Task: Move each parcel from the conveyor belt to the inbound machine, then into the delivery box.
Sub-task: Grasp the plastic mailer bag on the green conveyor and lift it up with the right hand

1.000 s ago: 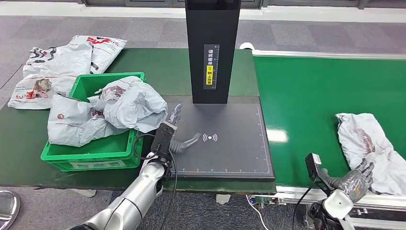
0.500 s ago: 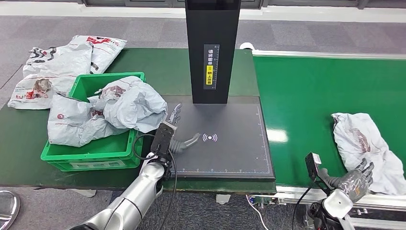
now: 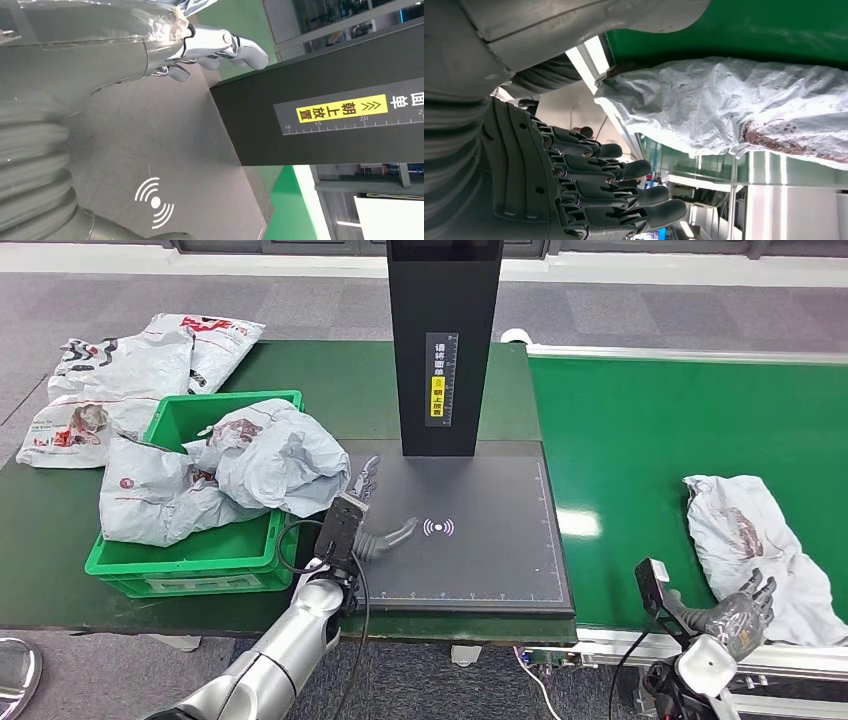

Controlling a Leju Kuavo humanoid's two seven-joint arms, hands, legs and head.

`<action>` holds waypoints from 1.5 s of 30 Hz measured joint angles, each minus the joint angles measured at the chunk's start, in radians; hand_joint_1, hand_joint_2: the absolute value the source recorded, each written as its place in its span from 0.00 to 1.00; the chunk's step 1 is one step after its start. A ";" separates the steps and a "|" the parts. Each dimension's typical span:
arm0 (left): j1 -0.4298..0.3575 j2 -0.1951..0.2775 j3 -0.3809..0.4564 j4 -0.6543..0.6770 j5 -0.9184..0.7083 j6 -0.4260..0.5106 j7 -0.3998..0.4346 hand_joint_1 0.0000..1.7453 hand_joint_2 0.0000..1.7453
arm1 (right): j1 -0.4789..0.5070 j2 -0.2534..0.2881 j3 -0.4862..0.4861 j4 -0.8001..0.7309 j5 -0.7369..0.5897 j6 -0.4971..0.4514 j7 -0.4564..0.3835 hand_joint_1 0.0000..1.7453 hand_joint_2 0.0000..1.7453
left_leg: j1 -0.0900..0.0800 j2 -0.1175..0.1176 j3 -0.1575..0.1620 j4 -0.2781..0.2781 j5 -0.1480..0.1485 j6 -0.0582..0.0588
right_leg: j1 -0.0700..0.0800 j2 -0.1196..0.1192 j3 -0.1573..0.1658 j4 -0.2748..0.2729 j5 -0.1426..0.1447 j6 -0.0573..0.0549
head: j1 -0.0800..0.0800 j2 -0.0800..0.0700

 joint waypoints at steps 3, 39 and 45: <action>0.000 0.000 0.000 0.000 0.001 0.000 0.000 0.00 1.00 | 0.000 0.000 0.000 0.000 -0.002 0.000 -0.002 0.00 1.00 | 0.000 0.000 0.000 0.000 0.000 0.000 | 0.000 0.000 0.000 0.000 0.000 0.000 | 0.000 0.000; 0.002 0.009 0.000 -0.025 0.011 0.001 0.000 0.00 1.00 | 0.016 0.000 0.030 -0.027 0.052 -0.001 0.006 0.00 0.75 | 0.000 0.000 0.000 0.000 0.000 0.000 | 0.000 0.000 0.000 0.000 0.000 0.000 | 0.000 0.000; 0.002 0.010 0.000 -0.028 0.011 0.000 0.002 0.00 1.00 | 0.019 -0.002 0.048 -0.028 0.052 -0.001 0.058 0.00 1.00 | 0.000 0.000 0.000 0.000 0.000 0.000 | 0.000 0.000 0.000 0.000 0.000 0.000 | 0.000 0.000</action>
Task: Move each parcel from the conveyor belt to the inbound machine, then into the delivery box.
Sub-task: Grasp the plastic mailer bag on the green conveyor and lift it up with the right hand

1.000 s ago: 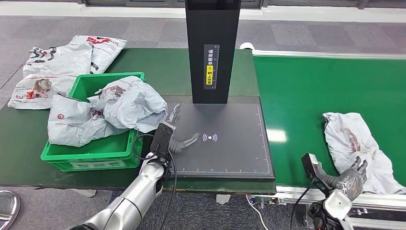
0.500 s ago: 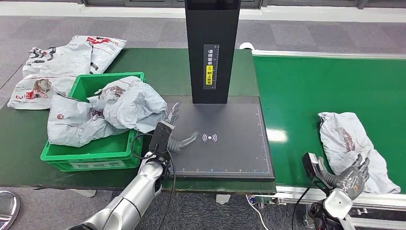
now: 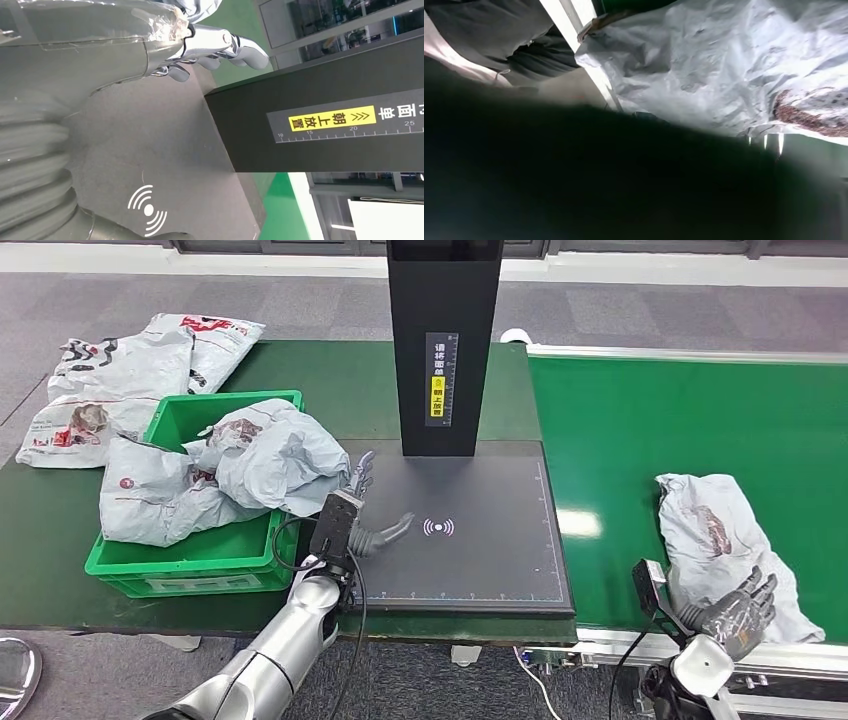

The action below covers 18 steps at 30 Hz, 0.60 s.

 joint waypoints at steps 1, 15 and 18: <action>0.000 0.000 0.000 0.000 0.000 0.000 0.000 0.00 1.00 | 0.000 -0.001 0.002 0.000 0.000 0.000 0.006 0.00 1.00 | 0.000 0.000 0.000 0.000 0.000 0.000 | 0.000 0.000 0.000 0.000 0.000 0.000 | 0.000 0.000; 0.000 0.002 0.000 0.000 0.008 -0.015 0.002 0.00 1.00 | 0.000 -0.023 0.003 0.052 -0.011 0.161 0.064 0.00 1.00 | 0.000 0.000 0.000 0.000 0.000 0.000 | 0.000 0.000 0.000 0.000 0.000 0.000 | 0.000 0.000; 0.000 0.002 0.000 0.000 0.009 -0.020 0.002 0.00 1.00 | -0.001 -0.027 0.003 0.063 -0.011 0.206 0.075 0.00 1.00 | 0.000 0.000 0.000 0.000 0.000 0.000 | 0.000 0.000 0.000 0.000 0.000 0.000 | 0.000 0.000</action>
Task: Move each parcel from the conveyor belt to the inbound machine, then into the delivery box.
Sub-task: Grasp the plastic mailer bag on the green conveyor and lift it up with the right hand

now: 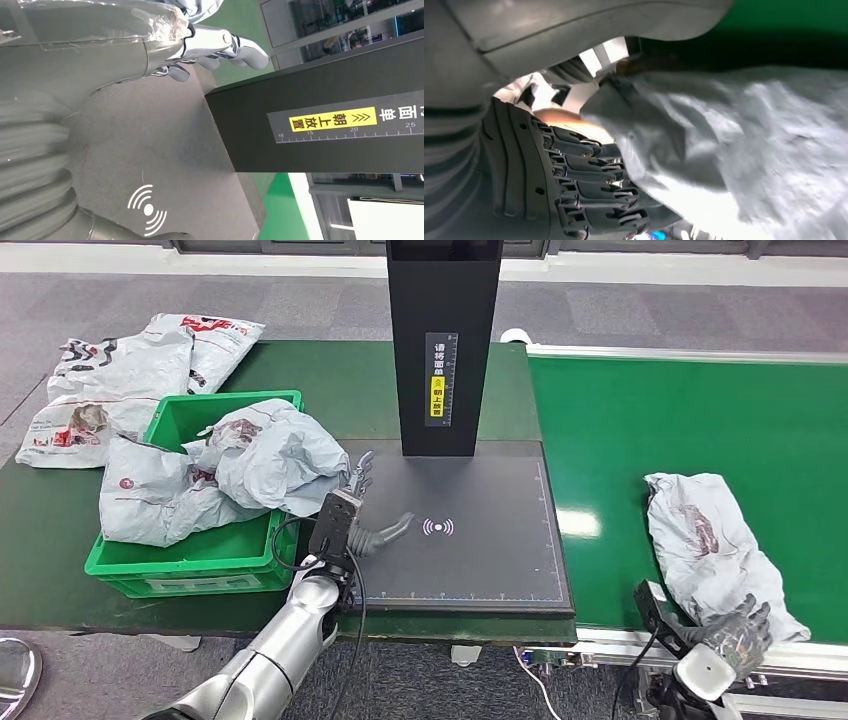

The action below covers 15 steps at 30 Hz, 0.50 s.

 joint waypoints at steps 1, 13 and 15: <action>0.000 0.000 0.000 0.000 0.000 -0.001 0.000 0.00 1.00 | -0.001 -0.001 -0.001 0.002 0.000 0.016 0.004 0.00 1.00 | 0.000 0.000 0.000 0.000 0.000 0.000 | 0.000 0.000 0.000 0.000 0.000 0.000 | 0.000 0.000; -0.003 -0.001 0.000 0.001 0.000 -0.015 0.001 0.00 1.00 | -0.007 -0.004 -0.050 0.012 -0.035 0.119 -0.019 1.00 1.00 | 0.000 0.000 0.006 0.000 -0.001 0.002 | 0.000 -0.001 0.008 -0.003 -0.001 0.002 | 0.000 0.000; -0.004 -0.001 0.000 0.001 0.000 -0.015 0.001 0.00 1.00 | -0.005 -0.004 -0.060 0.014 -0.036 0.121 -0.022 1.00 1.00 | 0.000 0.000 0.006 0.000 -0.001 0.002 | 0.000 -0.001 0.008 -0.003 -0.001 0.003 | 0.000 0.000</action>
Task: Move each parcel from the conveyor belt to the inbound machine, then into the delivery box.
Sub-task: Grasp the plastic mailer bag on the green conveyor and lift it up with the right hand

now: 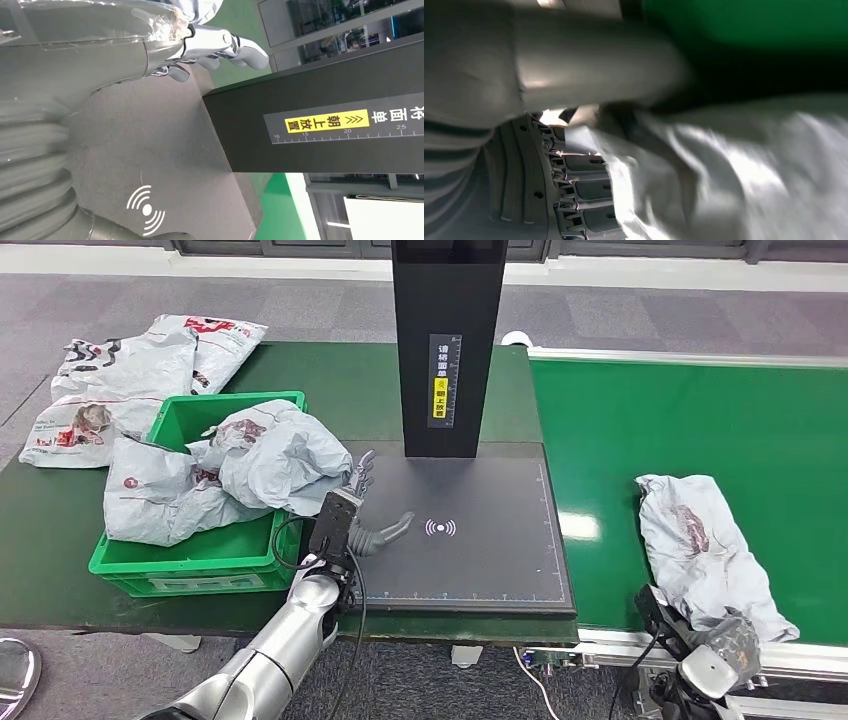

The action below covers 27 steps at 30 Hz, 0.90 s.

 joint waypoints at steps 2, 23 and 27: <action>0.000 0.000 0.000 0.000 0.000 0.000 0.000 0.00 1.00 | 0.002 0.000 -0.008 0.002 0.002 -0.003 -0.002 1.00 1.00 | 0.000 0.000 0.000 0.000 0.000 0.000 | 0.000 0.000 0.000 0.000 0.000 0.000 | 0.000 0.000; 0.005 0.002 0.000 -0.013 -0.008 0.025 0.007 0.00 1.00 | 0.002 0.011 -0.058 -0.003 0.036 -0.215 -0.173 1.00 1.00 | 0.000 0.000 -0.002 0.000 -0.001 0.000 | 0.000 0.000 -0.001 0.001 -0.001 0.000 | 0.000 0.000; 0.017 0.006 0.003 -0.027 -0.019 0.044 0.006 0.00 1.00 | 0.007 0.062 -0.058 -0.128 -0.050 -0.319 -0.396 1.00 1.00 | 0.000 0.000 -0.002 0.000 0.000 0.000 | 0.000 0.000 -0.002 0.002 -0.001 -0.001 | 0.000 0.000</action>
